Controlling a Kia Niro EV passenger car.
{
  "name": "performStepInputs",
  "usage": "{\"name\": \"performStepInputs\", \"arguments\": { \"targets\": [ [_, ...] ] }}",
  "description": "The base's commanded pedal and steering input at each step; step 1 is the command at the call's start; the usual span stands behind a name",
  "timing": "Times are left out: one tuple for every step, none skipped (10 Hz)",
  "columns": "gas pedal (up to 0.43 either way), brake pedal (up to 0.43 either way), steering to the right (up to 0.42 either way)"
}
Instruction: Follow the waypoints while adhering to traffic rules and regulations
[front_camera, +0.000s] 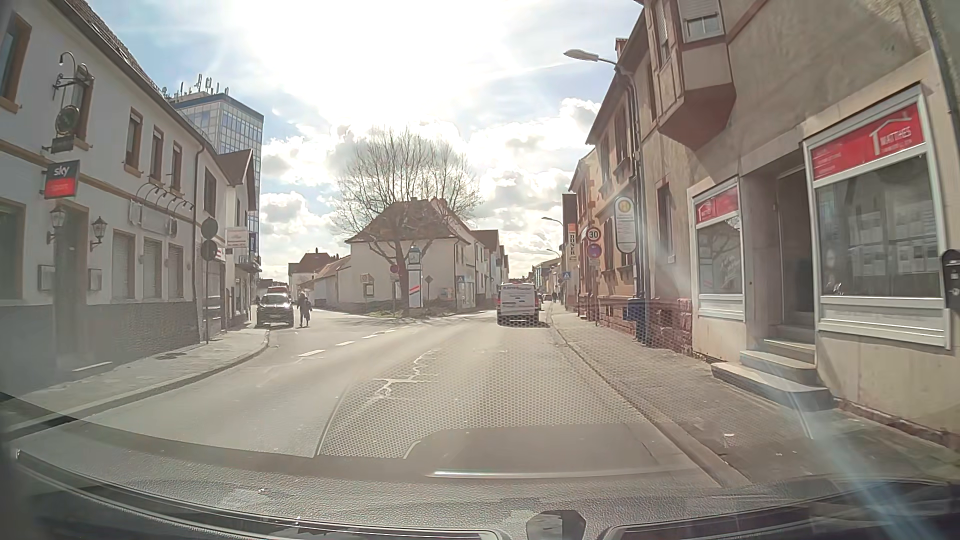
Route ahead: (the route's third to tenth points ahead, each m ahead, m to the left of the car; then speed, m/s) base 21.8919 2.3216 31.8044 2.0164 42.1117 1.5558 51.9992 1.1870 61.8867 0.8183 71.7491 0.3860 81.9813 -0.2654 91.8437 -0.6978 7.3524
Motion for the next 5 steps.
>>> {"name": "performStepInputs", "arguments": {
  "targets": [
    [0.118, 0.0, 0.0],
    [0.118, 0.0, 0.0],
    [0.118, 0.0, 0.0],
    [0.118, 0.0, 0.001],
    [0.118, 0.0, 0.001]
  ]
}}
